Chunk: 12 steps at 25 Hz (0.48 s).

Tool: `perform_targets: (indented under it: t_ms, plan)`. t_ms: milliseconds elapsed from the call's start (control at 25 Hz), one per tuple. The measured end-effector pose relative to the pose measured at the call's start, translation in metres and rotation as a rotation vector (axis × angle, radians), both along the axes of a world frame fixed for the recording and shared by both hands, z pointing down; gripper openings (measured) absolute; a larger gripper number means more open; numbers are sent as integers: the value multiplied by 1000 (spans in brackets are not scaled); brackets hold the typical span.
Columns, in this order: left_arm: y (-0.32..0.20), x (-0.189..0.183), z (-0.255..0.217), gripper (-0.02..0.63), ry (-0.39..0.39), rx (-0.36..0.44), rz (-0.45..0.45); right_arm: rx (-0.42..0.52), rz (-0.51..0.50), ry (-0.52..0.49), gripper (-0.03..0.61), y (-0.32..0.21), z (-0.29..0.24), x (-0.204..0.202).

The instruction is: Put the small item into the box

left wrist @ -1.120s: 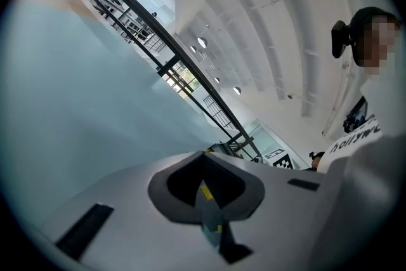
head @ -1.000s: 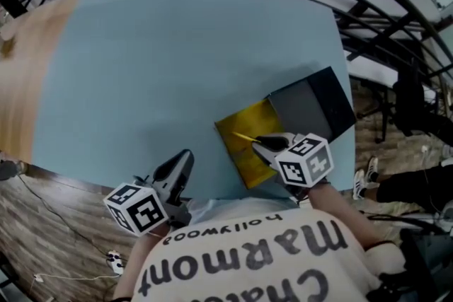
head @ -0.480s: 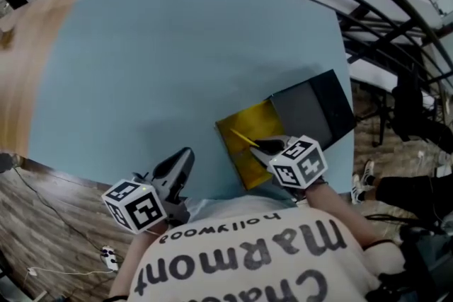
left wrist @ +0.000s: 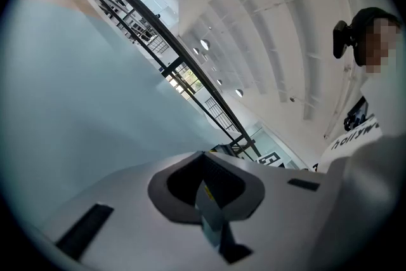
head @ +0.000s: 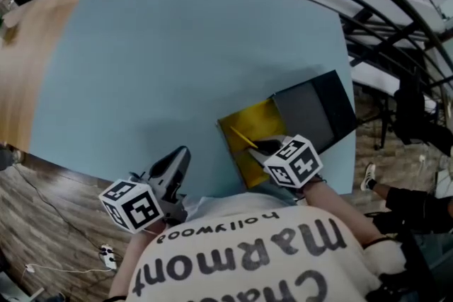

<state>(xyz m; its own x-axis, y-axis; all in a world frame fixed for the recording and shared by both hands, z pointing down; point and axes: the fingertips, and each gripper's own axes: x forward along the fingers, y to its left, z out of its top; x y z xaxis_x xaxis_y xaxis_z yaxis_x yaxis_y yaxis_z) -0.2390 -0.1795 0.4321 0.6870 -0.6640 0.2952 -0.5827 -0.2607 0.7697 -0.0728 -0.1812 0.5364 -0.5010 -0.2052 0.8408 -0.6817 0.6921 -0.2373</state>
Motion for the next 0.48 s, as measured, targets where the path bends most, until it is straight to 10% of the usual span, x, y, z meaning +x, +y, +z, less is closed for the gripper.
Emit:
perform_targets:
  t_ms: [480]
  plan:
    - [9,1,4,2,-4,-12,-22,-30,-73,54,72,8,9,0]
